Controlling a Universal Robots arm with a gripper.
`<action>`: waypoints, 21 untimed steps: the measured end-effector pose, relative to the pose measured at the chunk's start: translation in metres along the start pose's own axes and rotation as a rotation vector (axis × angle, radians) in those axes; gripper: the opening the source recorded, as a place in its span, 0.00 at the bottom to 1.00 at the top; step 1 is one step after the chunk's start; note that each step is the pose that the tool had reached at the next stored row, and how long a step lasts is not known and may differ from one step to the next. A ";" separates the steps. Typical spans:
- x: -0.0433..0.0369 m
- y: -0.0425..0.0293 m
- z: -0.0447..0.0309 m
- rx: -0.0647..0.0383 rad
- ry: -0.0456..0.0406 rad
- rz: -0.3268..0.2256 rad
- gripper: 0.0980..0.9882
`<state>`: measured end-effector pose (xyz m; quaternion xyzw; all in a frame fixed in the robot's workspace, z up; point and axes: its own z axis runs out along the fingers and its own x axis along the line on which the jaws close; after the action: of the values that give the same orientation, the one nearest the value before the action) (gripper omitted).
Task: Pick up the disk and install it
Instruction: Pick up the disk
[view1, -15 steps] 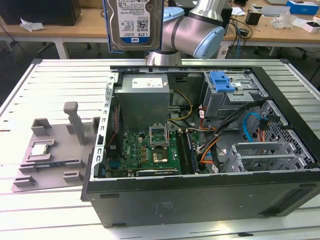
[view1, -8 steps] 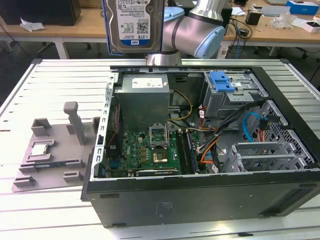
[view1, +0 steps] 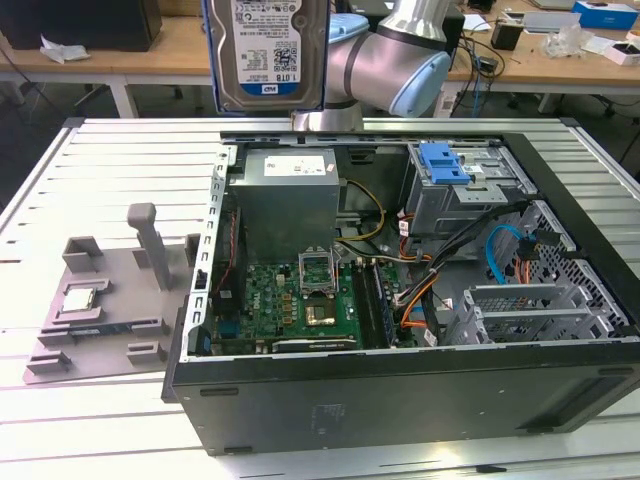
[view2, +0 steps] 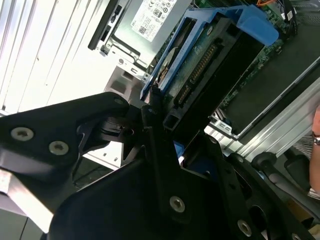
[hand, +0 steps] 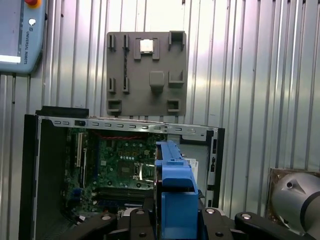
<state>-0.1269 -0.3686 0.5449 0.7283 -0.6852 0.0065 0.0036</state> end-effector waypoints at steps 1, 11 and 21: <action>0.0011 0.0001 0.0001 0.000 -0.0001 0.000 0.30; 0.0203 0.0013 0.0007 0.000 0.0000 0.000 0.30; 0.0326 0.0020 0.0011 0.000 -0.0001 0.000 0.30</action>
<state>-0.1269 -0.4013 0.5442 0.7283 -0.6852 0.0065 0.0036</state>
